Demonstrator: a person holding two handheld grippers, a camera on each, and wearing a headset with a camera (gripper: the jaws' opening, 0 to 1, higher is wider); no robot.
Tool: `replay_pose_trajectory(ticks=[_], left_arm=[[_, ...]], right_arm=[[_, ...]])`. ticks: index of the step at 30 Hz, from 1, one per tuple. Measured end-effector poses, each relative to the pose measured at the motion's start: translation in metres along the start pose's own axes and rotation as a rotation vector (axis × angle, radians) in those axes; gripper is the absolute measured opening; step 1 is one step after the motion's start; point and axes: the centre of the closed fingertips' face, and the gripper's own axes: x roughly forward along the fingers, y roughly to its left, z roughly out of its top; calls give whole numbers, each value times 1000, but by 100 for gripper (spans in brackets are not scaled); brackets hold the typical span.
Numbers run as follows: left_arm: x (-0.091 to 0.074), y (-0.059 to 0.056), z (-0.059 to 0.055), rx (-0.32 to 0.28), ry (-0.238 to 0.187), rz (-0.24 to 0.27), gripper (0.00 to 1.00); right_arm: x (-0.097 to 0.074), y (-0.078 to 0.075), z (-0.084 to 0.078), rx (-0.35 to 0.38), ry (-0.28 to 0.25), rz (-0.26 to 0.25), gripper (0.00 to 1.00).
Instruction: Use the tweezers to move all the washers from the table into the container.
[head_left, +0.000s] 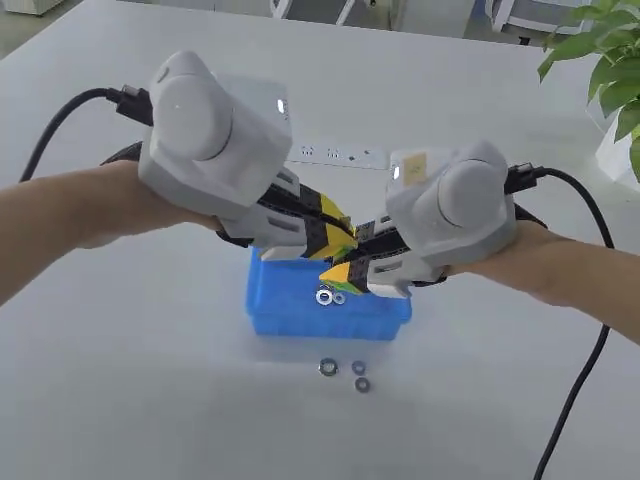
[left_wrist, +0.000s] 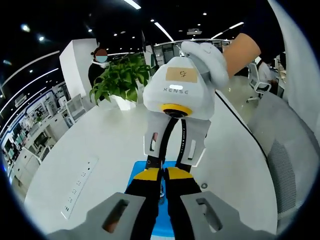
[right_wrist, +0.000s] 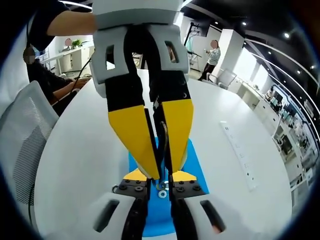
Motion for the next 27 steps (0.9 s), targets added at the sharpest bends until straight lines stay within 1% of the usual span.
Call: replay_pose_trajectory(ticks=[2, 5, 8, 10, 12, 13, 15, 16, 19, 20, 22, 23, 25, 26, 27], left_arm=[[-1, -2, 3, 3, -5, 0, 6], [-2, -3, 6, 15, -1, 1, 6], [-7, -3, 10, 19, -6, 9, 6], [-11, -2, 13, 20, -10, 13, 6], [-15, -2, 16, 25, -13, 22, 6], [-17, -3, 17, 23, -16, 22, 6], [-21, -5, 19, 17, -21, 23, 6], [-23, -6, 19, 15, -21, 23, 6], [-25, -10, 18, 19, -10, 27, 6], [-26, -13, 17, 20, -4, 26, 6], [-27, -14, 16, 26, 5, 42, 6], [-28, -15, 16, 25, 0, 52, 6], [-29, -22, 19, -17, -24, 55, 6], [-29, -24, 18, -17, -25, 55, 6], [-28, -28, 17, -13, -18, 53, 6]], right_arm=[[-2, -1, 0, 7, 0, -8, 19], [-4, -2, 0, 22, 0, -15, 21], [-9, -2, -2, 28, 2, -23, 24], [-13, -3, -3, 48, -6, -32, 27], [-18, -5, -2, 84, -24, -51, 29], [-24, -9, 1, 111, -51, -87, 29], [-32, -11, 5, 126, -84, -112, 31], [-38, -10, 5, 136, -91, -126, 34], [-50, -4, 4, 127, -102, -139, 38], [-54, 1, 1, 123, -100, -138, 39], [-59, 8, -2, 118, -98, -136, 43], [-62, 14, -5, 115, -106, -124, 45], [-65, 26, -9, 129, -120, -108, 50], [-66, 29, -12, 128, -118, -109, 52], [-67, 35, -16, 131, -113, -105, 54]])
